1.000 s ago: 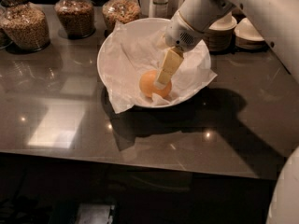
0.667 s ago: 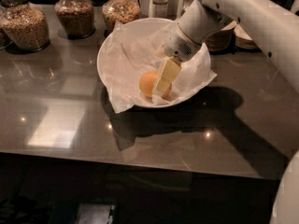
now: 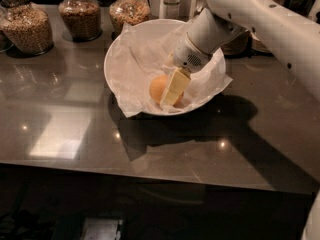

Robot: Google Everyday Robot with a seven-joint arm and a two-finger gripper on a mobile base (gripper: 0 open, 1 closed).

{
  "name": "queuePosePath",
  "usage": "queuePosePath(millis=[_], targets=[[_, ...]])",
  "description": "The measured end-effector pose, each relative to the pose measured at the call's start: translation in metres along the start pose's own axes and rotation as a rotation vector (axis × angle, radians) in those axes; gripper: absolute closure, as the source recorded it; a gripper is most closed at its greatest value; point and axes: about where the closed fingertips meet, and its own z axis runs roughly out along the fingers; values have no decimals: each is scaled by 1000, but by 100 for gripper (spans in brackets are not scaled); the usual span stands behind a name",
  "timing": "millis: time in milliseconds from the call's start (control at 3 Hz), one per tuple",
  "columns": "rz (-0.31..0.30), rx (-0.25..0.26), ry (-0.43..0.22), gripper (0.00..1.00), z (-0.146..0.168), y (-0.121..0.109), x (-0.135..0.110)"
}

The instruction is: Pick orange from white bowl

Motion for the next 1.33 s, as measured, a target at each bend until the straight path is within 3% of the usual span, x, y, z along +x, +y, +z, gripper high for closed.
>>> queuePosePath(millis=[333, 1333], targets=[[0, 0, 0, 21, 0, 0, 0], [9, 2, -26, 91, -6, 1, 1]])
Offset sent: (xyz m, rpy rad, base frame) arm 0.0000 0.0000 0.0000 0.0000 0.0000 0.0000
